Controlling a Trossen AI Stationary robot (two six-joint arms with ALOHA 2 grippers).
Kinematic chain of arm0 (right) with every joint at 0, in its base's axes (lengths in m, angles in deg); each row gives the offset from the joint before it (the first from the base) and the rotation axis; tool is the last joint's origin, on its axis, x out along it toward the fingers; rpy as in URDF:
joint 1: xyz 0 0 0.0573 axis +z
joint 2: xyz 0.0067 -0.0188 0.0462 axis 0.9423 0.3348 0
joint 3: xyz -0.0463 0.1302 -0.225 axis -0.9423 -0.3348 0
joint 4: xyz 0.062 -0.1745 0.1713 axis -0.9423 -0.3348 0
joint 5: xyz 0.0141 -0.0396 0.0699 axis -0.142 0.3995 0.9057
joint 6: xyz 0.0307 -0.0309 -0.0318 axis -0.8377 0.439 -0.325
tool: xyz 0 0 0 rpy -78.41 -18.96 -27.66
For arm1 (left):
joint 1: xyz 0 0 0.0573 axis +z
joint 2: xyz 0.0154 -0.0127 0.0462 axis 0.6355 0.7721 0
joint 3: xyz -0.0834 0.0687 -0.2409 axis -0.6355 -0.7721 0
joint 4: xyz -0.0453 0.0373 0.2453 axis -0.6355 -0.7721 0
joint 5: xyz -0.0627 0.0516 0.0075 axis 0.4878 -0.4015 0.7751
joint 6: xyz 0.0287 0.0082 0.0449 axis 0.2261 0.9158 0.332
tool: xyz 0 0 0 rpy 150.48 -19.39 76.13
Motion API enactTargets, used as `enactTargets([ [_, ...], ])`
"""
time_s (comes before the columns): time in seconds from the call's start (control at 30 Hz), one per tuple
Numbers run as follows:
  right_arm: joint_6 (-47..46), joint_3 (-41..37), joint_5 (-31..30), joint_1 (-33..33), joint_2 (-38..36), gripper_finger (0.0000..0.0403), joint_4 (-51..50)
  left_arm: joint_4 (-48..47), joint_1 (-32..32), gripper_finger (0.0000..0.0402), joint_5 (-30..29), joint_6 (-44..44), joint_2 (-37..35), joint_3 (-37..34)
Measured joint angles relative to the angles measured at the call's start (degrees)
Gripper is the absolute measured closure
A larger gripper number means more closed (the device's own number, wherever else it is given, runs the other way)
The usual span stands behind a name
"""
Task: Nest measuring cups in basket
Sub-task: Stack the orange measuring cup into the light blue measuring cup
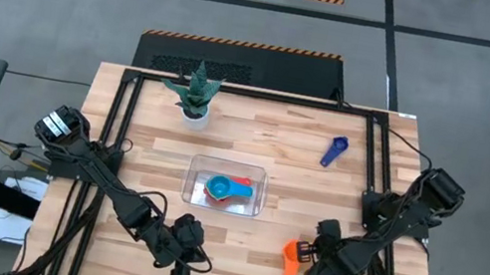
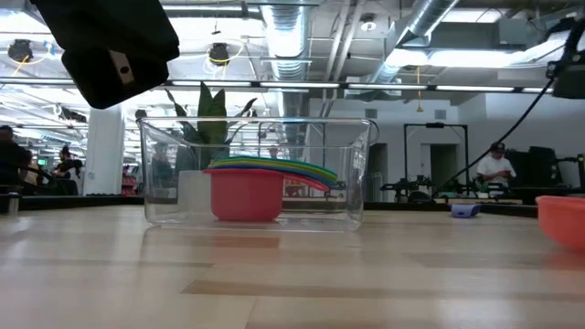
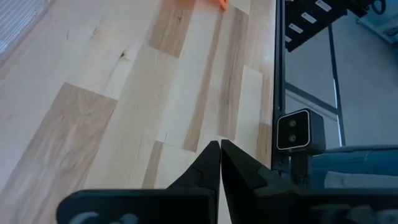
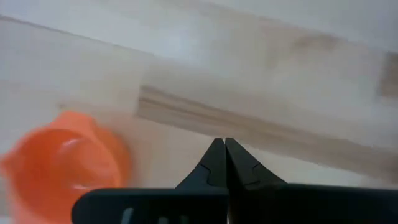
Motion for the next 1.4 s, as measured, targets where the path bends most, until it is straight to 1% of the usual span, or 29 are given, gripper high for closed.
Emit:
enactTargets([
  [0.13, -0.9, 0.0, 0.0, -1.2, 0.0, 0.0401, 2.1, -0.2, 0.0, 0.0401, 0.0, 0.0, 0.0, 0.0],
  [0.2, 0.4, 0.0, -0.4, -2.1, 0.0, 0.0401, 4.0, -0.3, 0.0, 0.0401, 0.0, 0.0, 0.0, 0.0],
  [0.27, 2.7, 0.0, -2.1, -3.3, 0.0, 0.0401, 7.2, -0.3, 0.0, 0.0401, 0.0, 0.5, 0.0, 0.0],
  [0.37, 9.3, 0.0, -4.2, -5.6, 0.0, 0.0402, 13.7, -0.3, 0.0, 0.0402, 0.0, 1.9, 0.0, 0.0],
  [0.47, 19.0, 0.0, -5.0, -8.0, 0.0, 0.0402, 22.5, -0.3, 0.0, 0.0401, -0.1, 2.7, 0.0, 0.0],
  [0.5, 21.5, 0.1, -5.8, -8.7, 0.0, 0.0402, 24.3, -0.2, 0.0, 0.0401, 0.0, 3.2, 0.0, 0.0],
  [0.57, 23.0, 0.4, -7.5, -9.6, -0.6, 0.0402, 23.6, -0.2, 0.0, 0.0401, -0.1, 3.9, 0.0, 0.0],
  [0.67, 21.9, 2.8, -6.8, -9.8, -1.0, 0.0402, 16.4, -0.2, 0.0, 0.0401, 0.0, 4.0, 0.0, 0.0],
  [0.77, 18.8, 5.3, -2.1, -7.9, -1.0, 0.0402, 7.6, -0.2, 0.0, 0.0401, 0.0, 4.1, 0.0, 0.0],
  [0.83, 16.0, 5.6, 1.3, -6.2, -0.9, 0.0402, 5.3, -0.2, 0.0, 0.0402, 0.0, 4.1, 0.0, 0.0],
  [0.93, 11.7, 5.6, 4.0, -3.1, -0.9, 0.0402, 5.5, -0.5, 0.0, 0.0401, -0.1, 4.6, 0.0, 0.0],
  [1.0, 8.8, 5.6, 4.3, -1.2, -0.3, 0.0402, 5.7, -0.7, 0.0, 0.0401, -0.4, 5.2, 0.0, 0.0],
  [1.1, 4.9, 5.6, 4.7, 0.1, 1.2, 0.0402, 5.8, -0.6, 0.0, 0.0401, -0.5, 5.9, 0.0, 0.0],
  [1.27, 4.6, 5.8, 5.1, -0.5, 6.6, 0.0402, 12.1, -1.0, 0.0, 0.0401, -0.5, 6.0, 0.0, 0.0],
  [1.4, 6.4, 8.9, 5.2, -2.1, 10.9, 0.0402, 12.4, -1.0, 0.0, 0.0402, -0.1, 5.9, 0.0, 0.0],
])
